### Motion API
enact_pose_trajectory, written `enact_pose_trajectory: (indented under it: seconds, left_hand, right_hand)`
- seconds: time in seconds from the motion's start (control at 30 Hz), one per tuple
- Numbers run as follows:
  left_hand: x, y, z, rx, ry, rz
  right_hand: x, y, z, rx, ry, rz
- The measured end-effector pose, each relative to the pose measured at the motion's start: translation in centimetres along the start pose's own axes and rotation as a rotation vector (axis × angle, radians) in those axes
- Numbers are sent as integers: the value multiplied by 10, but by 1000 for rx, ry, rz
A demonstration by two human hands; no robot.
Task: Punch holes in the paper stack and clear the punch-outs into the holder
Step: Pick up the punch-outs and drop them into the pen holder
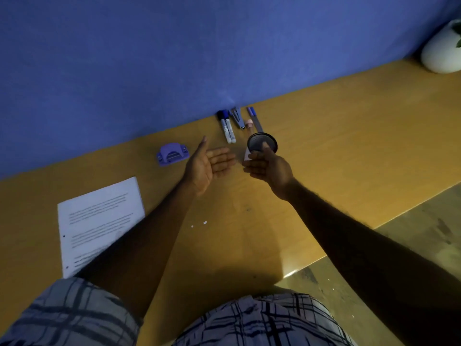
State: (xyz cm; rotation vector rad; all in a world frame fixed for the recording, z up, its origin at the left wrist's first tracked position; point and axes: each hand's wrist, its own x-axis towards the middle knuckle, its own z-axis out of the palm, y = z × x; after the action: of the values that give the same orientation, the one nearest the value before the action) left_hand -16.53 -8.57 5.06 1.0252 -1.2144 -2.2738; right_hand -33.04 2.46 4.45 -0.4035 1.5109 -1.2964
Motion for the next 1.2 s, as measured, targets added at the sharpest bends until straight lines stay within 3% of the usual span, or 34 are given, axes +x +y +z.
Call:
enact_pose_trajectory:
  seconds: [0.37, 0.57, 0.7, 1.2]
  left_hand:
    - [-53, -53, -83, 311, 257, -1]
    - [-83, -77, -112, 940, 221, 78]
    - [-93, -92, -115, 1174, 207, 103]
    - [-95, -115, -98, 1239, 368, 154]
  right_hand:
    - [-12, 60, 55, -303, -62, 55]
    - [-19, 86, 68, -901, -188, -182]
    - [-27, 100, 75, -1128, -261, -337]
    - [-25, 130, 90, -1285, -87, -401]
